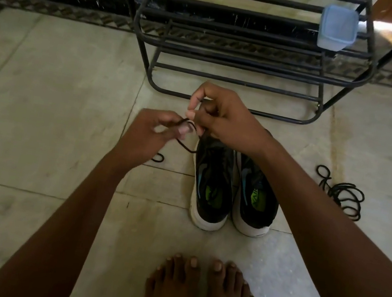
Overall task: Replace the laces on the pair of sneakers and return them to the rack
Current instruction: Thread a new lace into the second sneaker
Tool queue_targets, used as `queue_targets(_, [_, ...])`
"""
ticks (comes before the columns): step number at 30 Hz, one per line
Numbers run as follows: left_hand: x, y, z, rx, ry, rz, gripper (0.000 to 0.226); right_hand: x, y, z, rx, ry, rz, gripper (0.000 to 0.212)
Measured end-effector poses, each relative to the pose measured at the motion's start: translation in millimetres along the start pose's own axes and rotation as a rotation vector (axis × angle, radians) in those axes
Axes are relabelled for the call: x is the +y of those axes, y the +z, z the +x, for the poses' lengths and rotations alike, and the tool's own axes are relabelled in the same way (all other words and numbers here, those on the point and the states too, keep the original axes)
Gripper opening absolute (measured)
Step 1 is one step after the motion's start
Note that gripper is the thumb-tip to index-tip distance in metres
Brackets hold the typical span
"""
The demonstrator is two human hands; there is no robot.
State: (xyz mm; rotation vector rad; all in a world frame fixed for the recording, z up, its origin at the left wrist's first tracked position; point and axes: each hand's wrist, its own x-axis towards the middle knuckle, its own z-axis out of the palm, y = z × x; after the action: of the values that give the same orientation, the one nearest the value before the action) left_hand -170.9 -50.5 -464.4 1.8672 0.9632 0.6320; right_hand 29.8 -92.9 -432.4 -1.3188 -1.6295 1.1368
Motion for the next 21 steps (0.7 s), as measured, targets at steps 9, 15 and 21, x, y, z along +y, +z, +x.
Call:
queue_targets(9, [-38.1, -24.0, 5.8, 0.341, -0.040, 0.078, 0.020, 9.6, -7.4, -13.7, -0.011, 0.008, 0.102, 0.013])
queue_targets(15, [-99.0, -14.5, -27.3, 0.353, -0.236, 0.304, 0.044, 8.4, 0.0, -10.8, -0.036, 0.006, 0.165, 0.021])
queue_targets(21, [-159.8, -10.1, -60.2, 0.302, -0.525, 0.558, 0.027, 18.4, 10.4, -8.6, 0.056, 0.038, 0.149, 0.016])
